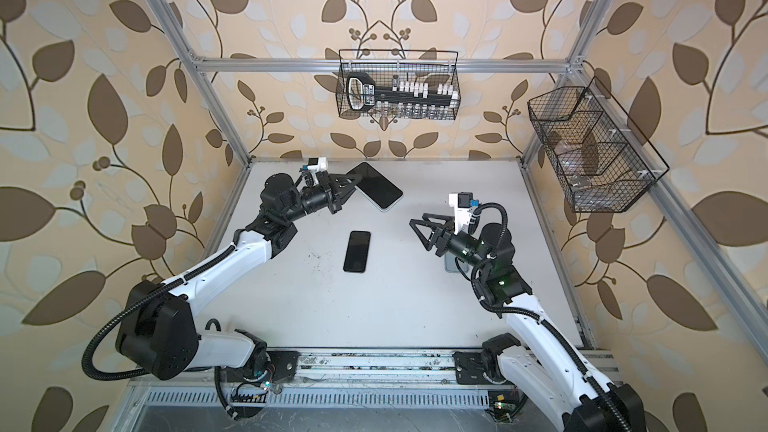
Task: Take the phone out of the phone case
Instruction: Remove the phone case from the phone.
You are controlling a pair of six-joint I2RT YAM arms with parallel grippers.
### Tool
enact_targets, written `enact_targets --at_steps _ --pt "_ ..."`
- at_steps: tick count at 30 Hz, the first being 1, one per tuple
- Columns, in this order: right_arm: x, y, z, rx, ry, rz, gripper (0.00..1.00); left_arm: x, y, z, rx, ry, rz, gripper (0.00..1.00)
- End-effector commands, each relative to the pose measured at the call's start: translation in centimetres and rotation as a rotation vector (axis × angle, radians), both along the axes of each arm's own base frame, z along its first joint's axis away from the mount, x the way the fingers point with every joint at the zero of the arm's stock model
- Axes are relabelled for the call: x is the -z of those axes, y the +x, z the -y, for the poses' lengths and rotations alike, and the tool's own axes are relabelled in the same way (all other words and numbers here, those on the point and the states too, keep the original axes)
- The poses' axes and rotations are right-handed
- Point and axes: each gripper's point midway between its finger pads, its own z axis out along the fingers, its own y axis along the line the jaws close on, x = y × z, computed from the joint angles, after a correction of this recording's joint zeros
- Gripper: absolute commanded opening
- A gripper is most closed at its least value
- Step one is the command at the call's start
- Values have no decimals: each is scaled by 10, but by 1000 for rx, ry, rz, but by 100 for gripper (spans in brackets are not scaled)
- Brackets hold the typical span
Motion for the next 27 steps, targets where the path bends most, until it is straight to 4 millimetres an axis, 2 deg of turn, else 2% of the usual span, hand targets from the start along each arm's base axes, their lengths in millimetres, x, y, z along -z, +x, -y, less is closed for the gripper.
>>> enact_targets --at_steps 1,7,14,20,27 --pt "-14 -3 3 -31 35 -6 74 -59 -27 2 97 7 266 0" --pt "-22 2 11 -50 38 -21 72 -54 -42 3 137 159 376 0" --pt "-33 -1 1 -145 55 -30 67 -53 -58 5 198 214 474 0" --pt "-25 0 -10 -217 72 -71 66 -49 -65 10 270 225 520 0" --pt "-10 -7 -33 -313 60 -102 63 -48 -70 13 316 223 552 0"
